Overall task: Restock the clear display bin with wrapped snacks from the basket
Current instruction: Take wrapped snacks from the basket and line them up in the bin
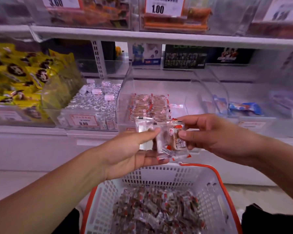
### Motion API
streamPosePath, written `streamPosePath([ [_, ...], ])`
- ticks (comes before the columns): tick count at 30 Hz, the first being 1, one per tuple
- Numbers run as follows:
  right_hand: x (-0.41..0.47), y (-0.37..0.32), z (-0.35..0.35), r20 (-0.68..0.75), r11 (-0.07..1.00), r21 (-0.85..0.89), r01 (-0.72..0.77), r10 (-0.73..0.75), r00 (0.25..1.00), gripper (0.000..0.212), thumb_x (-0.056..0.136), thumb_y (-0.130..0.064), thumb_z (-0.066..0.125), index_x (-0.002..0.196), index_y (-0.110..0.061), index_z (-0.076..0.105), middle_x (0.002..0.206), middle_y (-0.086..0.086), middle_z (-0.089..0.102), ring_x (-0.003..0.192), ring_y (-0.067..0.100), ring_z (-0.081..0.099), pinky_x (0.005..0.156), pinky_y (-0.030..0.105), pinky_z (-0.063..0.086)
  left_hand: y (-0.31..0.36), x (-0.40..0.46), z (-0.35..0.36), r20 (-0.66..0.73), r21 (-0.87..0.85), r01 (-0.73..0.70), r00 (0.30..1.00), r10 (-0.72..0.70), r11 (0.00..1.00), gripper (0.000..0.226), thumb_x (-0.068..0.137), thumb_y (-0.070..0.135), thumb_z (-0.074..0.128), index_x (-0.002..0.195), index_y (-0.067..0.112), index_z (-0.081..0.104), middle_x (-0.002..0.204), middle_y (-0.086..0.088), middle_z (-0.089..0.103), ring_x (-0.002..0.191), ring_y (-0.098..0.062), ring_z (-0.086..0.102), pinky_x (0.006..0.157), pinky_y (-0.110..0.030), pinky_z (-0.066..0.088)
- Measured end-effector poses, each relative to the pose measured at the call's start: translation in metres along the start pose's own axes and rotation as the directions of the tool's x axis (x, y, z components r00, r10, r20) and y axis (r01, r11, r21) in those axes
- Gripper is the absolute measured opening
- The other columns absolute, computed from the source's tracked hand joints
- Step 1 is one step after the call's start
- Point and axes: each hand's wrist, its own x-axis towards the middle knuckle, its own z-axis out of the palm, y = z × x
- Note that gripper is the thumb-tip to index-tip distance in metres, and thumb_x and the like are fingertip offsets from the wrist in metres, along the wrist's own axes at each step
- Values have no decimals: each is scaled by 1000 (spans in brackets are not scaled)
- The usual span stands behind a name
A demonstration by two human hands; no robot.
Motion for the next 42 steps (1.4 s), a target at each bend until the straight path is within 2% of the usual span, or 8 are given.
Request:
streamPosePath([
  [4,2,3,6,-140,998,18,67,-64,988,32,86,1,66,113,-16,69,103,24,68,77,15,64,67,19,54,3,-2,2,92,63,25,995,-31,998,43,84,29,69,121,7,69,120,-16,70,95,-23,71,78,-33,61],
  [11,6,6,19,-175,971,204,128,-92,980,19,84,-1,67,103,-5,65,89,17,70,70,22,62,69,25,56,5,1,7,90,198,19,995,-38,980,32,73,25,76,102,12,77,107,-13,75,98,-26,73,63,-25,61],
  [21,4,6,23,-204,978,-151,146,-175,963,31,75,-1,80,100,-16,68,96,1,74,87,22,71,80,30,60,13,0,12,87,502,-43,996,-2,864,35,60,11,91,91,17,75,88,-5,73,83,-14,72,64,-23,57],
  [25,5,3,21,-198,953,-179,243,-277,940,55,72,1,82,118,-23,63,108,-7,72,91,21,70,80,34,61,14,2,12,74,594,-69,997,31,802,35,60,6,90,90,14,74,85,-7,74,76,-15,70,62,-25,57],
  [31,6,-1,24,-20,795,-486,364,-426,905,70,78,-3,80,137,-31,54,122,-15,65,97,15,63,73,27,56,17,1,7,6,798,-34,999,49,601,35,59,1,93,87,0,72,82,-11,77,72,-21,74,63,-31,60],
  [36,13,-28,12,169,526,-737,424,-463,870,45,73,-14,83,115,-20,68,98,-8,67,84,14,59,73,25,48,40,1,15,5,862,-86,987,161,499,60,51,4,96,102,10,65,75,-4,73,66,-21,72,59,-33,60],
  [39,27,-49,1,165,487,-775,402,-457,874,39,71,-19,84,107,-19,70,90,-4,65,78,16,57,69,32,48,63,7,18,-6,875,-128,961,276,467,66,48,6,97,104,15,65,83,1,77,73,-12,74,68,-26,60],
  [42,43,-62,-13,123,459,-802,382,-498,858,33,72,-29,80,103,-24,70,87,-9,65,73,13,57,63,25,47,84,21,17,-1,853,-182,937,351,489,61,49,0,95,100,16,65,81,5,77,72,-8,73,66,-17,56],
])
